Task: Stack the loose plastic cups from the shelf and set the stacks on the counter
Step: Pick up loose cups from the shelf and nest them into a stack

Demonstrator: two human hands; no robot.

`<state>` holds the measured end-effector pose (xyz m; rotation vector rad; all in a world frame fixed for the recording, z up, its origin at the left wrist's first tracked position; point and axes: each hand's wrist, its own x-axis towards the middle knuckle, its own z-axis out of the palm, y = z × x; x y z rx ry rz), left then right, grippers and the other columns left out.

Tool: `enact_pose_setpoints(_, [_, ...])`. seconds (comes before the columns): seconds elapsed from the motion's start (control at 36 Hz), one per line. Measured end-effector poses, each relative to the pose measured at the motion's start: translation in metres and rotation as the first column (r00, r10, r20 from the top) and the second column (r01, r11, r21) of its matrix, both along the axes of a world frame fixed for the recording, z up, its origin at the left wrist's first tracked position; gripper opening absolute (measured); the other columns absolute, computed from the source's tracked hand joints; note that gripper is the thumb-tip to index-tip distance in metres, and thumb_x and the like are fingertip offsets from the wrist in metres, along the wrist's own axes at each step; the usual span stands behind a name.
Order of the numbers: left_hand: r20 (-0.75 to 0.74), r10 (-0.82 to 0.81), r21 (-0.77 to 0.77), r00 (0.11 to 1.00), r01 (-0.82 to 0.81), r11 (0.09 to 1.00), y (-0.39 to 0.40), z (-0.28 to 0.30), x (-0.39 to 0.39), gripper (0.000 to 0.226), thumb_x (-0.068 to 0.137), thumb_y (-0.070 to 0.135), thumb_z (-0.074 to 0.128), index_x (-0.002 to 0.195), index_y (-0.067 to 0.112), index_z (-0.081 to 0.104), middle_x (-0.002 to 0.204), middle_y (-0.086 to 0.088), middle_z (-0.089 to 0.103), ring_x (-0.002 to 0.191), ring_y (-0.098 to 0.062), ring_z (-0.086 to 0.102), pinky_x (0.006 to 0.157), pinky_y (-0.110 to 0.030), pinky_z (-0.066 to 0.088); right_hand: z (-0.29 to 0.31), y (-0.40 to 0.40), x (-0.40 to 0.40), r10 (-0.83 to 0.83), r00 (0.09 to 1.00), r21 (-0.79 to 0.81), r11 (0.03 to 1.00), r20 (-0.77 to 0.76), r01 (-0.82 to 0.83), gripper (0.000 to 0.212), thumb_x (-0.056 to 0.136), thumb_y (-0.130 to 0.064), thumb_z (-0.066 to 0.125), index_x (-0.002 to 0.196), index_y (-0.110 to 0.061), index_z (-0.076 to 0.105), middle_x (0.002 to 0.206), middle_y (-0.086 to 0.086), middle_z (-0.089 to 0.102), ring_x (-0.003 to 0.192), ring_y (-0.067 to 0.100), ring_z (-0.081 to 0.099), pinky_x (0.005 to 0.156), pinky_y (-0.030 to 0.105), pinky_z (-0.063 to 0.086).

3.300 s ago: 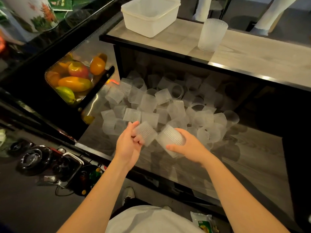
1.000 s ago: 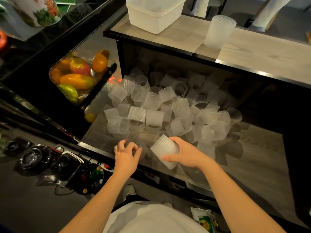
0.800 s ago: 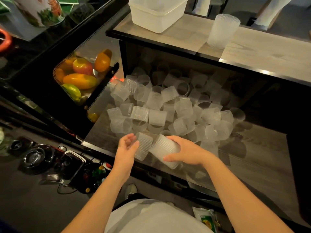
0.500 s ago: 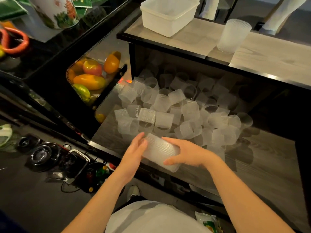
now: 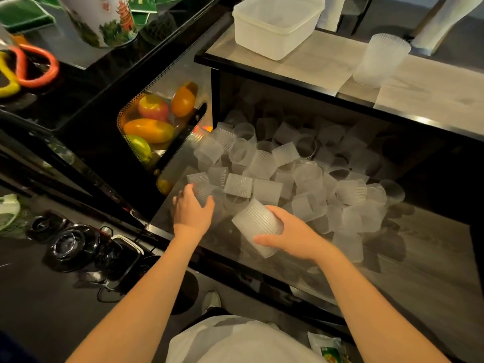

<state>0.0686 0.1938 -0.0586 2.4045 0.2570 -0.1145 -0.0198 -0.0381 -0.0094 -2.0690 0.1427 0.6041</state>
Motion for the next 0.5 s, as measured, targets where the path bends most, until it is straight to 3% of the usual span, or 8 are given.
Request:
enact_pose_setpoints(0.08, [0.078, 0.113, -0.239, 0.991, -0.091, 0.967, 0.011, 0.011, -0.003, 0.041, 0.102, 0.035, 0.043, 0.140, 0.020, 0.049, 0.138, -0.008, 0.055, 0.127, -0.029, 0.049, 0.102, -0.042, 0.043, -0.001, 0.001, 0.002, -0.017, 1.000, -0.011, 1.000, -0.017, 0.017, 0.081, 0.077, -0.052, 0.080, 0.146, -0.038, 0.040, 0.130, -0.018, 0.055, 0.112, 0.002, 0.057, 0.092, 0.031, 0.054])
enact_pose_setpoints(0.17, [-0.092, 0.084, -0.555, 0.992, -0.121, 0.823, 0.017, 0.026, -0.008, 0.029, 0.104, 0.028, 0.038, 0.110, 0.034, 0.066, 0.113, 0.008, 0.067, 0.100, -0.011, 0.062, 0.085, -0.031, 0.044, 0.001, 0.006, 0.007, -0.035, 0.999, -0.010, 0.999, -0.033, 0.034, 0.080, 0.078, -0.051, 0.079, 0.146, -0.036, 0.039, 0.130, -0.016, 0.055, 0.111, 0.004, 0.058, 0.089, 0.028, 0.054])
enact_pose_setpoints(0.22, [-0.252, -0.120, -0.584, 0.960, -0.052, 0.810, 0.022, 0.026, -0.011, 0.027, 0.104, 0.028, 0.044, 0.100, 0.039, 0.068, 0.108, 0.012, 0.066, 0.099, -0.006, 0.060, 0.092, -0.033, 0.042, 0.004, 0.010, 0.012, -0.015, 0.999, 0.001, 1.000, -0.042, 0.015, 0.080, 0.080, -0.047, 0.079, 0.148, -0.035, 0.038, 0.129, -0.016, 0.054, 0.110, 0.002, 0.057, 0.085, 0.022, 0.051])
enact_pose_setpoints(0.31, [-0.318, -0.332, -0.557, 0.888, 0.108, 0.823, 0.031, 0.017, -0.008, 0.021, 0.104, 0.026, 0.048, 0.114, 0.032, 0.065, 0.118, 0.006, 0.065, 0.112, -0.014, 0.058, 0.100, -0.035, 0.044, 0.010, 0.016, 0.021, 0.087, 0.993, 0.016, 0.996, -0.082, -0.086, 0.081, 0.080, -0.043, 0.081, 0.148, -0.039, 0.039, 0.129, -0.021, 0.053, 0.112, -0.001, 0.055, 0.090, 0.022, 0.051])
enact_pose_setpoints(0.39, [-0.310, -0.396, -0.534, 0.864, 0.186, 0.825, 0.033, 0.018, -0.002, 0.019, 0.104, 0.021, 0.047, 0.117, 0.027, 0.059, 0.112, 0.006, 0.063, 0.106, -0.014, 0.057, 0.083, -0.024, 0.047, 0.013, 0.024, 0.028, 0.206, 0.971, 0.016, 0.978, -0.124, -0.206, 0.087, 0.077, -0.047, 0.082, 0.151, -0.044, 0.035, 0.136, -0.024, 0.049, 0.120, 0.001, 0.051, 0.100, 0.026, 0.046])
enact_pose_setpoints(0.42, [-0.317, -0.437, -0.496, 0.842, 0.245, 0.833, 0.030, 0.019, -0.001, 0.017, 0.104, 0.023, 0.046, 0.114, 0.027, 0.060, 0.109, 0.005, 0.064, 0.103, -0.013, 0.058, 0.082, -0.026, 0.048, 0.013, 0.028, 0.030, 0.228, 0.965, 0.001, 0.973, -0.130, -0.230, 0.091, 0.077, -0.047, 0.082, 0.153, -0.043, 0.031, 0.139, -0.024, 0.046, 0.123, 0.002, 0.049, 0.101, 0.025, 0.044])
enact_pose_setpoints(0.5, [-0.355, -0.529, -0.457, 0.771, 0.351, 0.817, 0.020, 0.012, -0.003, 0.021, 0.100, 0.036, 0.041, 0.102, 0.036, 0.061, 0.111, -0.001, 0.062, 0.105, -0.024, 0.058, 0.096, -0.051, 0.049, 0.010, 0.040, 0.035, 0.283, 0.952, -0.037, 0.957, -0.118, -0.289, 0.101, 0.076, -0.047, 0.083, 0.157, -0.040, 0.023, 0.144, -0.022, 0.041, 0.124, 0.001, 0.046, 0.102, 0.022, 0.041])
